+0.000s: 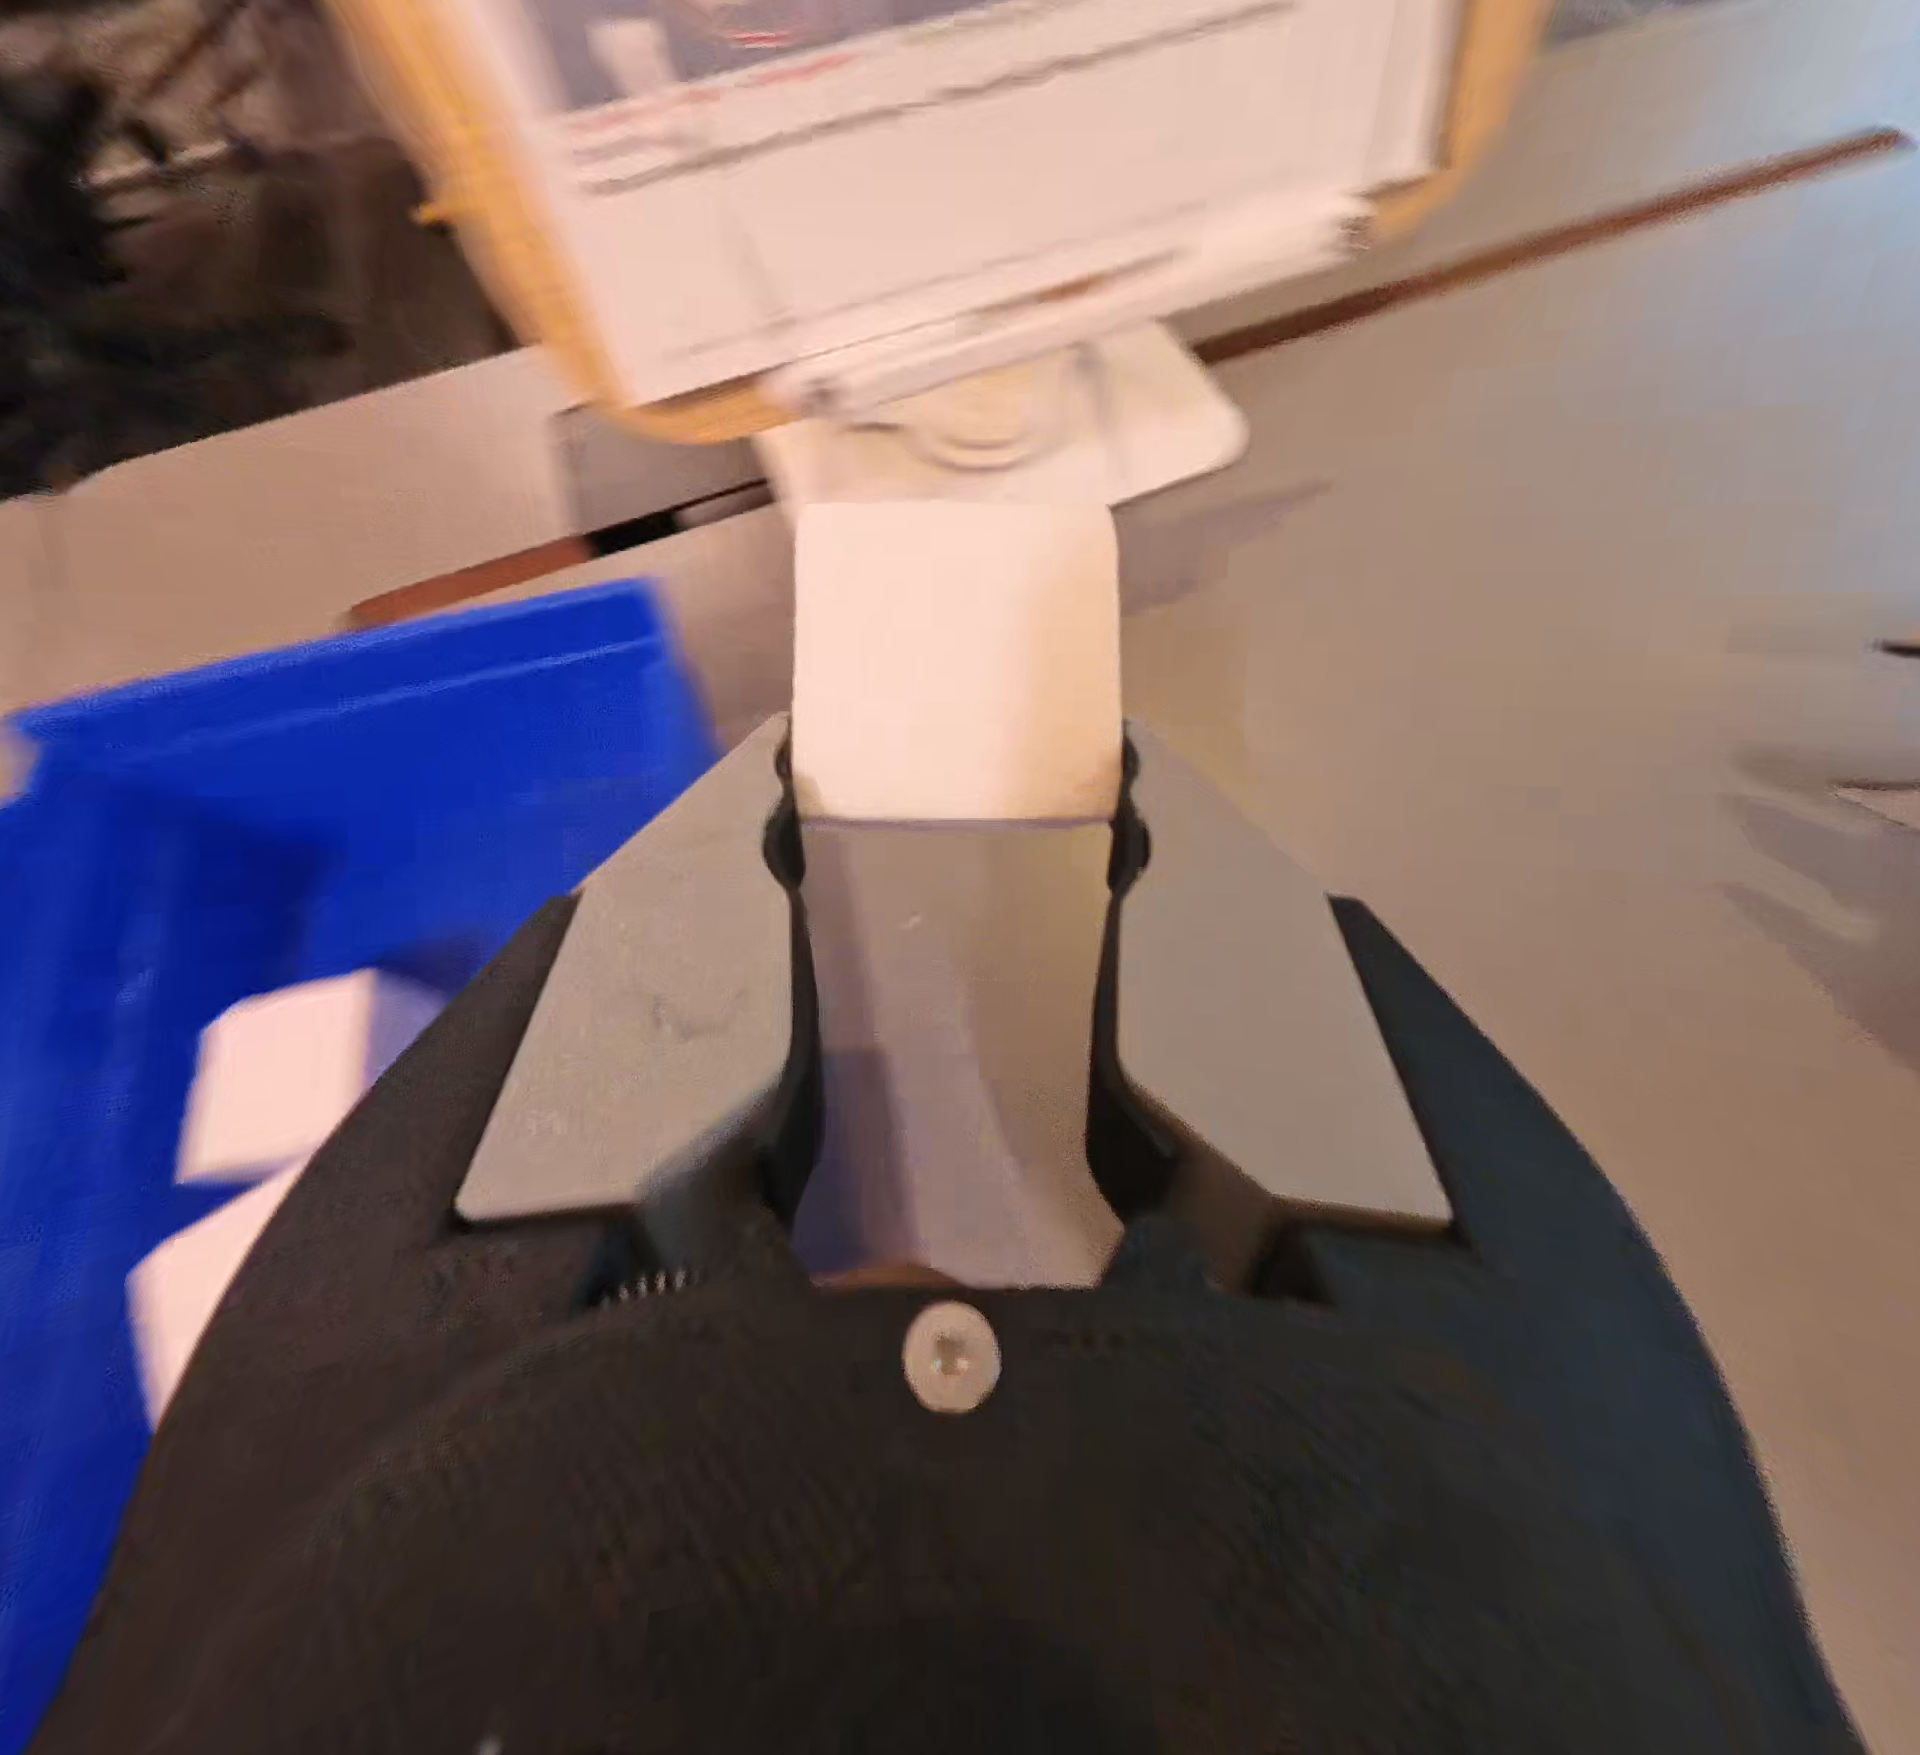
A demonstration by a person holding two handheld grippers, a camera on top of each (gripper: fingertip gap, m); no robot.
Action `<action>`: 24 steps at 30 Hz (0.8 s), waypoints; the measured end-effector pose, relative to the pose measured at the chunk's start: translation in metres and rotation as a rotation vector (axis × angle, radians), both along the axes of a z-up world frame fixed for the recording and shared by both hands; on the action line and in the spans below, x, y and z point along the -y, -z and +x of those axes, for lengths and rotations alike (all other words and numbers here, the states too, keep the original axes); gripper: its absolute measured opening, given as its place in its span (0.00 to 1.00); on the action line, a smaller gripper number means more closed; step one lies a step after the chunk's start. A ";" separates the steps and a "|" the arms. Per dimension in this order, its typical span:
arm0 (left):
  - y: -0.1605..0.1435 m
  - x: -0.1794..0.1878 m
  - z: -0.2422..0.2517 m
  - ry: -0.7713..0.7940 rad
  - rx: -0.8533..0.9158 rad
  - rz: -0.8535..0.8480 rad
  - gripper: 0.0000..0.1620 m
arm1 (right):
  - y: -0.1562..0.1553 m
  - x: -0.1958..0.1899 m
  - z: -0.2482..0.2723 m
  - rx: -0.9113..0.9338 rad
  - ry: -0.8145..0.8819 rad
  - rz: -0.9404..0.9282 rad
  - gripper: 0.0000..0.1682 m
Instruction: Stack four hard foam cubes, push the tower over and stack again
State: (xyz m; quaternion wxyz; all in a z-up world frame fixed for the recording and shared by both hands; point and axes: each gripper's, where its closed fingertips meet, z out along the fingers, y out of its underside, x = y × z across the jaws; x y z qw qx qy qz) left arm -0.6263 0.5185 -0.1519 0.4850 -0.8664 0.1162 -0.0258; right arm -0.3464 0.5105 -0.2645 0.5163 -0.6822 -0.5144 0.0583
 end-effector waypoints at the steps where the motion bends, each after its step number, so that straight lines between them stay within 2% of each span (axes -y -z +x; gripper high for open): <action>1: -0.006 0.009 -0.031 -0.068 0.014 -0.001 0.35 | 0.000 0.001 0.000 -0.001 -0.001 0.001 0.25; 3: -0.001 0.028 -0.088 -0.189 0.052 -0.048 0.35 | -0.001 0.001 -0.001 -0.004 -0.003 0.000 0.25; 4: 0.009 0.037 -0.111 -0.240 0.079 -0.087 0.39 | 0.000 0.002 -0.002 -0.003 -0.005 -0.001 0.25; 6: 0.030 0.050 -0.139 -0.301 0.175 -0.155 0.55 | 0.001 0.003 -0.003 0.003 -0.007 -0.003 0.25; 7: 0.037 0.055 -0.142 -0.300 0.227 -0.168 0.55 | 0.003 0.003 -0.003 0.007 -0.008 -0.003 0.25; 10: 0.034 0.065 -0.135 -0.257 0.269 -0.127 0.55 | 0.004 0.002 -0.003 0.011 -0.004 -0.004 0.25; 15: 0.032 0.098 -0.098 -0.100 0.264 -0.153 0.55 | 0.002 0.000 0.002 -0.008 0.009 -0.014 0.25; 20: 0.067 0.133 -0.064 -0.001 0.235 -0.291 0.55 | 0.004 0.002 0.000 0.002 -0.005 -0.016 0.25; 22: 0.091 0.138 -0.064 0.001 0.150 -0.359 0.46 | 0.004 0.004 -0.002 0.012 -0.011 -0.006 0.25; 24: 0.111 0.135 -0.069 -0.020 0.065 -0.394 0.27 | 0.003 0.005 -0.003 0.012 -0.013 0.001 0.25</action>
